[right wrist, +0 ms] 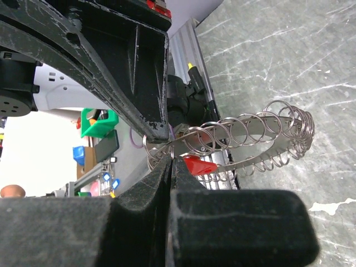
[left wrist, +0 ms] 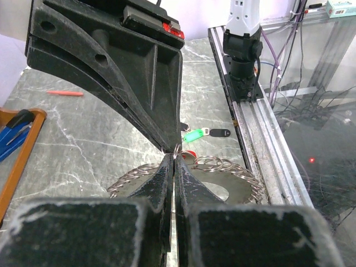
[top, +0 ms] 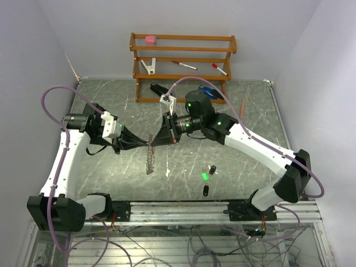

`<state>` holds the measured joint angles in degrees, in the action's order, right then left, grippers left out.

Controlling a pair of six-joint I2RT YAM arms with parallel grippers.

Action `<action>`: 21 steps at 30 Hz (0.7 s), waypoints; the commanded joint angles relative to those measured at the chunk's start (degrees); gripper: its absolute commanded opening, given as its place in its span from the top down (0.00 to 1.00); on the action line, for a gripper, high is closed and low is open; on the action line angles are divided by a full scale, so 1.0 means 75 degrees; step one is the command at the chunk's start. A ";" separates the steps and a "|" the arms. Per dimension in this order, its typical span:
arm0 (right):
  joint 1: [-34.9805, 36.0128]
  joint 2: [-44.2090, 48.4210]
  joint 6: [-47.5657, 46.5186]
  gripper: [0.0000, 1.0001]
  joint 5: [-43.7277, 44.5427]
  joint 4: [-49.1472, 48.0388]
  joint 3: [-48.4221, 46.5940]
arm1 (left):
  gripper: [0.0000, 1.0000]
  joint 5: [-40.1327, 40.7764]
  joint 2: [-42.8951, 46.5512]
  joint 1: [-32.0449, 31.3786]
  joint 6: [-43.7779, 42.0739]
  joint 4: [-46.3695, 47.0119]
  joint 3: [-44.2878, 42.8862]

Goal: Put the keys on the keyring

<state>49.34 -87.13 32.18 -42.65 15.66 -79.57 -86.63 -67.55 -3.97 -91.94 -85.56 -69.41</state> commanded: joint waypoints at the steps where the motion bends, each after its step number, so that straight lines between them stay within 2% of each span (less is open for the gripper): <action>1: -0.0027 0.0230 0.0121 1.00 -0.0008 -0.0236 -0.0232 | 0.93 -0.0569 0.0077 -0.0045 -0.0353 -0.0006 0.0091; 21: -0.0026 0.0226 0.0424 1.00 -0.0388 -0.0430 0.0103 | 0.93 -0.0578 0.0015 -0.0044 -0.0337 -0.0006 -0.0165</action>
<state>49.17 -86.80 34.89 -43.99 13.17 -79.59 -86.63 -67.61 -3.97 -93.03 -85.62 -68.93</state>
